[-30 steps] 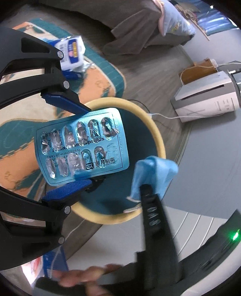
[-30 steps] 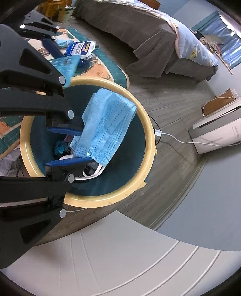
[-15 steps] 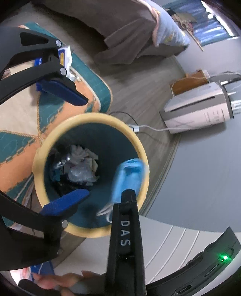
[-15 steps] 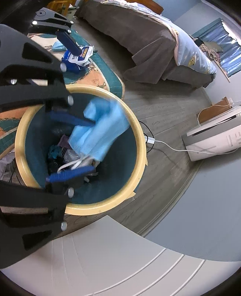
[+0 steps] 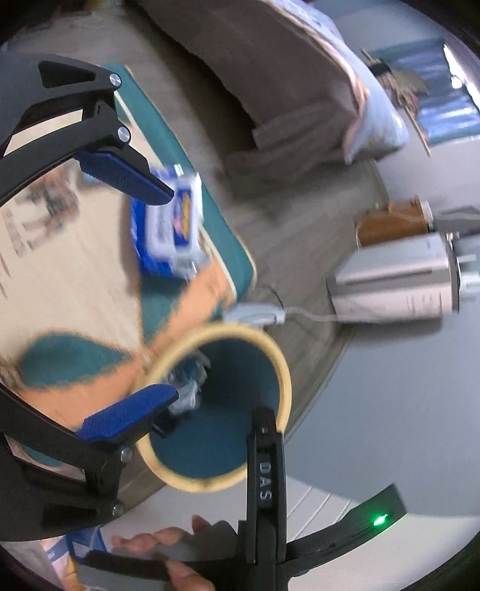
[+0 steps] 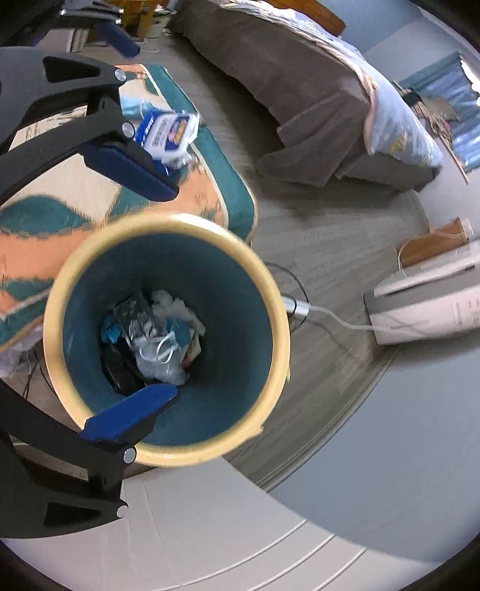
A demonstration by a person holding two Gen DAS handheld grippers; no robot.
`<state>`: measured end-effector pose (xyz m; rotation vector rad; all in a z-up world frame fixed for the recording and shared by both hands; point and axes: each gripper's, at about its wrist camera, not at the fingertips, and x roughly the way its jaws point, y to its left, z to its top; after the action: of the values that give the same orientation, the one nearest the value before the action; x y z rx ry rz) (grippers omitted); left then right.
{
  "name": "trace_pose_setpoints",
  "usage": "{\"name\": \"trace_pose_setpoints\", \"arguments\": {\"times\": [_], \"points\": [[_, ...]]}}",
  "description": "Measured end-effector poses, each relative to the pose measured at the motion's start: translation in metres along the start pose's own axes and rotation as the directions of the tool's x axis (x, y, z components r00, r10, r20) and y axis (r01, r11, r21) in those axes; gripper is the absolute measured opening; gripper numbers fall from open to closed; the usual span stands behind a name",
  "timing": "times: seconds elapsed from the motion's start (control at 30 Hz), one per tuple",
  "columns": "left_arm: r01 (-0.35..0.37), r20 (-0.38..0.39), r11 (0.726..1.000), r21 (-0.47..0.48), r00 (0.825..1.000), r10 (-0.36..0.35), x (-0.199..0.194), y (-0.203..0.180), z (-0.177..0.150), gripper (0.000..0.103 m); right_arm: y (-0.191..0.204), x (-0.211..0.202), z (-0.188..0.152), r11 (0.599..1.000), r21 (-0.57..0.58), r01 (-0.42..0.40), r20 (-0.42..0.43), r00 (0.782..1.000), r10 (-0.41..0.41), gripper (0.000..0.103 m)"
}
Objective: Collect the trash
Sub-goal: 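Move both open tools back over the mat toward the wet-wipes packet, then grasp the wet-wipes packet with the right tool while the left tool grasps the second blue mask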
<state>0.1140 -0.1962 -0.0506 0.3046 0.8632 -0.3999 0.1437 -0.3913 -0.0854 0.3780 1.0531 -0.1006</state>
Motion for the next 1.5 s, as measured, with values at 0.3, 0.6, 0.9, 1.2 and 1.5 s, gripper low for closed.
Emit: {"name": "trace_pose_setpoints", "arguments": {"times": [0.3,0.6,0.9,1.2,1.5], "points": [[-0.12,-0.023,0.983,-0.138,0.993,0.118,-0.033,0.087,-0.048,0.098,0.071,-0.005,-0.012,0.986,-0.166,-0.022,-0.002,1.0,0.022,0.097],[-0.177,-0.087,0.954,-0.243,0.983,0.16,-0.025,0.145,-0.079,0.098,0.116,0.022,-0.03,0.95,-0.309,-0.042,-0.05,0.998,0.028,0.097],[-0.229,-0.224,0.962,-0.151,0.955,0.193,0.033,0.158,-0.098,0.098,0.144,0.061,-0.029,0.937,-0.348,-0.036,-0.097,0.995,0.002,0.097],[-0.192,-0.258,0.972,-0.133,0.954,0.153,0.062,0.161,-0.099,0.098,0.168,0.09,-0.03,0.905,-0.425,-0.026,-0.129,0.991,-0.032,0.097],[-0.143,-0.275,0.981,-0.133,0.956,0.102,0.085,0.166,-0.093,0.098,0.181,0.119,-0.023,0.904,-0.427,-0.024,-0.156,0.987,-0.047,0.097]]}}
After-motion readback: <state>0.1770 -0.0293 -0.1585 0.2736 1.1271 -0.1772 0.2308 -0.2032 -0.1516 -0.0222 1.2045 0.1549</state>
